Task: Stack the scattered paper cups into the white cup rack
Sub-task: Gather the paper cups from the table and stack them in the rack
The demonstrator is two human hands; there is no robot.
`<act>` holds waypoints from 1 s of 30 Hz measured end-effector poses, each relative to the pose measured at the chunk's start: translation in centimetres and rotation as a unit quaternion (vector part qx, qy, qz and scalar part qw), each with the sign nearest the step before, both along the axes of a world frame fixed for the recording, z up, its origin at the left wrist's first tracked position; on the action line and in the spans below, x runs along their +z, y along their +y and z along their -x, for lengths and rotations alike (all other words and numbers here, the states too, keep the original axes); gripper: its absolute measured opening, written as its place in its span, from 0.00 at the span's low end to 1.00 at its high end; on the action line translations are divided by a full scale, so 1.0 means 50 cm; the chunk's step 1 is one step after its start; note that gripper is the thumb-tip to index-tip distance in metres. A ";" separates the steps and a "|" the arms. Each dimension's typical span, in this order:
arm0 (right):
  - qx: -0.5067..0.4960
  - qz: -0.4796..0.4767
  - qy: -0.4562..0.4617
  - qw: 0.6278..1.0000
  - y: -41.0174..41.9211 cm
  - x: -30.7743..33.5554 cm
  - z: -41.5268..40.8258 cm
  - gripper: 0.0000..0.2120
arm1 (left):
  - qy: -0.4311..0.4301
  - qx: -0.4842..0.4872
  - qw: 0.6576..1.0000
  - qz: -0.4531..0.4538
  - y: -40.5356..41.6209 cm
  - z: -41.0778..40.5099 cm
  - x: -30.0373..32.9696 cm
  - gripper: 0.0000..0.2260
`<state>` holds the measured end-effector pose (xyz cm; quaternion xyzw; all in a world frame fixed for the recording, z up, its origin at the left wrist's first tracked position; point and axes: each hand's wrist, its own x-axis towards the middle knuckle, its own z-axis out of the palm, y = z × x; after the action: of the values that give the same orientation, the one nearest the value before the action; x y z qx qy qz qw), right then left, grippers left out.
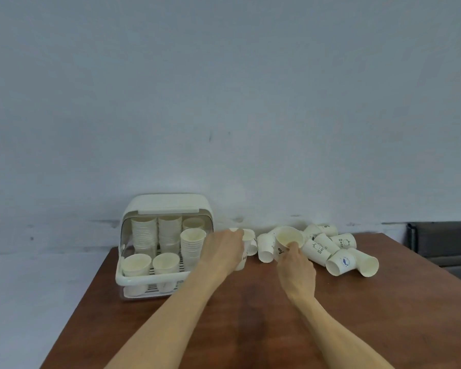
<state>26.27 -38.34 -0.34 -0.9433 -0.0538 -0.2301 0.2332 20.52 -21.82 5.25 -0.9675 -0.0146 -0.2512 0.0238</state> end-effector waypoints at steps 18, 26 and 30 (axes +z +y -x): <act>0.166 -0.004 -0.052 0.985 0.216 0.039 0.055 0.09 | -0.042 0.134 0.988 0.060 0.241 0.101 -0.009 0.14; 0.222 0.015 -0.073 0.972 0.293 0.022 0.075 0.09 | -0.073 0.199 0.974 0.080 0.338 0.132 -0.040 0.12; 0.247 0.027 -0.084 0.965 0.317 0.020 0.089 0.10 | -0.067 0.222 0.968 0.091 0.368 0.140 -0.068 0.11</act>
<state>21.82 -22.48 0.64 -0.8839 -0.3109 -0.2424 0.2517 13.50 -3.42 1.86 -0.9189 -0.2537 -0.3018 -0.0099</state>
